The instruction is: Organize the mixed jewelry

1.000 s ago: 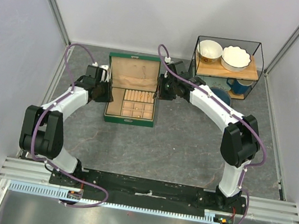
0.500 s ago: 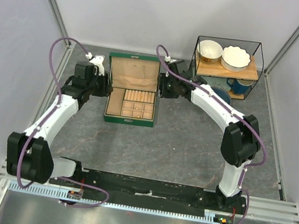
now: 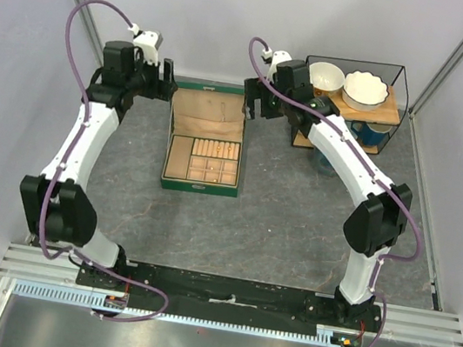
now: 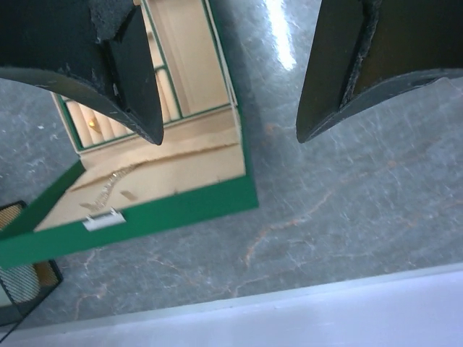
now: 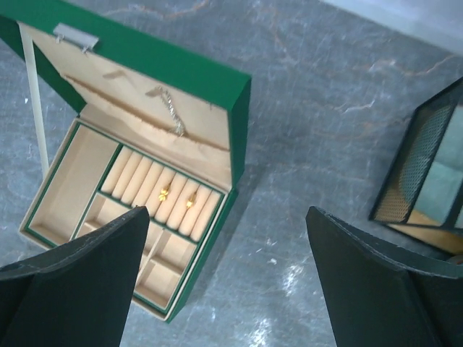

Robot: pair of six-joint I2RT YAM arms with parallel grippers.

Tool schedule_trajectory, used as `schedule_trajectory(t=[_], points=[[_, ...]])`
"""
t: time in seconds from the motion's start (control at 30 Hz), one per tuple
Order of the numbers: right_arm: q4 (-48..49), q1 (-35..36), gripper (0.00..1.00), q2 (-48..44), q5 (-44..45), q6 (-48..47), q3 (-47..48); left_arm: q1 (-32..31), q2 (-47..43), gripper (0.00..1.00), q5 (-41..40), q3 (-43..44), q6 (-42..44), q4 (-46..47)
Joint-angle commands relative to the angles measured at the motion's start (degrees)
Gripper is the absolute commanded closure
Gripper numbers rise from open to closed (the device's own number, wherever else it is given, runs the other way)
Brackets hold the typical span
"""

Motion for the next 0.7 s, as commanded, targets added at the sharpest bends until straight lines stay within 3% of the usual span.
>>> schedule_trajectory(t=[0.0,0.2,0.67], points=[[0.96,-1.68,0.02,2.26,-3.49,-3.43,3.1,2.39,7.42,0.19,5.87,7.55,6.16,-4.0],[0.78,-2.65,0.02,2.96,-6.93,-3.52,1.25,6.26,15.69,0.18,20.1,15.89,13.81,-6.55],[-0.71,-5.03,0.02,5.69,-11.68,-0.8,-0.16,11.27,29.14,0.14,47.78,28.56,21.55,-15.26]])
